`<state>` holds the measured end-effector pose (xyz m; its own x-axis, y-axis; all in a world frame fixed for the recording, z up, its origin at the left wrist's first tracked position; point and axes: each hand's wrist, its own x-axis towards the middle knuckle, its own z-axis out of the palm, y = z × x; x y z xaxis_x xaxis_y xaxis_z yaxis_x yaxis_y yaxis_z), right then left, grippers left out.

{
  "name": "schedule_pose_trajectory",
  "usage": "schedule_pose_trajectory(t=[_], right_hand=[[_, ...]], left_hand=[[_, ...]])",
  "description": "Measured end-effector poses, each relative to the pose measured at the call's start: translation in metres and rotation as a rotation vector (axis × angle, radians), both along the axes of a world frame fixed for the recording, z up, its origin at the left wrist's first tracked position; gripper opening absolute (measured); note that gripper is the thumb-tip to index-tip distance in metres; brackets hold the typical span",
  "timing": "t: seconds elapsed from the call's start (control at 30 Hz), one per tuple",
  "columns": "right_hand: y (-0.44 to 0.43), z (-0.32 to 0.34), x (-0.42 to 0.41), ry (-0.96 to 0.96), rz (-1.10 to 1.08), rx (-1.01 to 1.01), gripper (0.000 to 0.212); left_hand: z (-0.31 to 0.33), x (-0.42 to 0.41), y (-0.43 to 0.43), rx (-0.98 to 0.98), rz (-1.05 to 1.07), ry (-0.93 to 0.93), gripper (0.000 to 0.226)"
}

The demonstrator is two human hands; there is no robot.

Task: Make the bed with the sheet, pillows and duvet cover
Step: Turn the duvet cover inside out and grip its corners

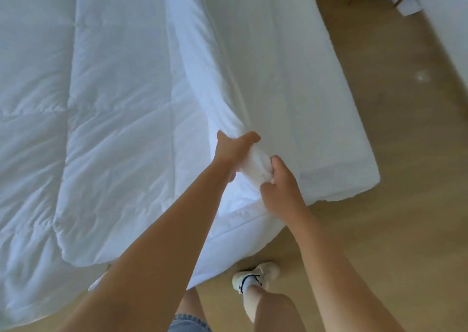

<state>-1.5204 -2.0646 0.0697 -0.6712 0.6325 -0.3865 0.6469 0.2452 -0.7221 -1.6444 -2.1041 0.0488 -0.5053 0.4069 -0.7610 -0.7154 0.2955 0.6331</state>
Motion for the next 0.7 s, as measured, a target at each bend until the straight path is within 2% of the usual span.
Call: schedule_pose_trajectory(t=[0.1,0.17,0.3,0.43,0.5,0.6,0.7], right_hand=[[0.052,-0.004,0.037,-0.04,0.049,-0.043,0.028],[0.085,-0.01,0.067,-0.044,0.098,-0.097,0.028],[0.167,-0.015,0.137,-0.062,0.176,-0.223,0.023],[0.268,-0.004,0.198,-0.066,0.158,-0.182,0.027],[0.312,0.002,0.224,-0.062,0.105,-0.192,0.026],[0.383,0.008,0.257,-0.098,0.113,-0.293,0.018],[0.466,0.02,0.264,-0.119,0.074,-0.433,0.022]], left_hand=[[-0.004,0.037,0.047,-0.066,0.0,0.154,0.025],[-0.006,0.068,0.078,-0.135,0.002,0.212,0.016],[-0.004,0.137,0.155,-0.241,0.039,0.256,0.016],[0.013,0.204,0.244,-0.239,0.036,0.253,0.019],[0.022,0.229,0.288,-0.249,-0.019,0.276,0.021],[0.031,0.258,0.356,-0.277,-0.15,0.328,0.004],[0.034,0.283,0.431,-0.307,-0.293,0.431,0.015]])
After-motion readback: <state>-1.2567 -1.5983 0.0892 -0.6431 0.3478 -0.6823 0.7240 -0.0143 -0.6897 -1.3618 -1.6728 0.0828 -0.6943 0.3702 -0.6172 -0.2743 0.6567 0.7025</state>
